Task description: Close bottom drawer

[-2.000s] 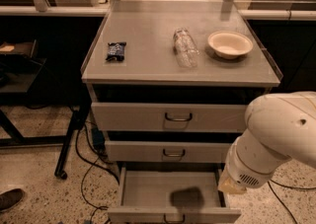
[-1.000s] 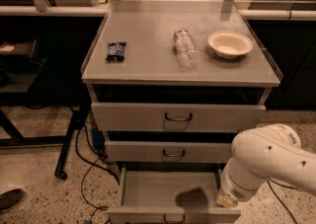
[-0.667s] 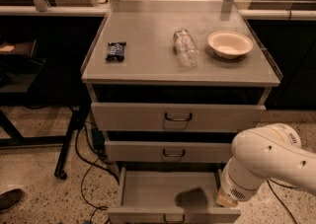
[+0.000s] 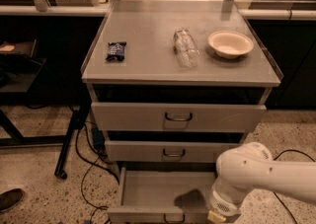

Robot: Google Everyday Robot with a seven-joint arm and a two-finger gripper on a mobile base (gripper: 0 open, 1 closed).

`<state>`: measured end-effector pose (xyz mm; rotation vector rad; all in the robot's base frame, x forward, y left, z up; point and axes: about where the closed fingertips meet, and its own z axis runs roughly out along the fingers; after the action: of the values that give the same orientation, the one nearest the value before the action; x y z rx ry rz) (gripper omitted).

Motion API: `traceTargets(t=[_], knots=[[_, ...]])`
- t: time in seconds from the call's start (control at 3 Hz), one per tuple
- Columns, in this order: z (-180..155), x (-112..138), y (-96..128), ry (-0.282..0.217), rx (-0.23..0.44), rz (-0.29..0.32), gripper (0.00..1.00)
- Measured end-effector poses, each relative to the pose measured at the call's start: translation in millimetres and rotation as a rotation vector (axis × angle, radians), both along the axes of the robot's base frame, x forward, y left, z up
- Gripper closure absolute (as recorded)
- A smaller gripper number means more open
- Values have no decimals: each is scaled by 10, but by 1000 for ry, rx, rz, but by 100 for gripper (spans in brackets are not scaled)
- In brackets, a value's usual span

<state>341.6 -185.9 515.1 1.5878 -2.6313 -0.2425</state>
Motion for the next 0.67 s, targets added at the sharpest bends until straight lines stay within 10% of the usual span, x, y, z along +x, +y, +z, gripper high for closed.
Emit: traceTargets(t=[0.67], knots=[[-653, -84, 100, 53, -17, -79, 100]])
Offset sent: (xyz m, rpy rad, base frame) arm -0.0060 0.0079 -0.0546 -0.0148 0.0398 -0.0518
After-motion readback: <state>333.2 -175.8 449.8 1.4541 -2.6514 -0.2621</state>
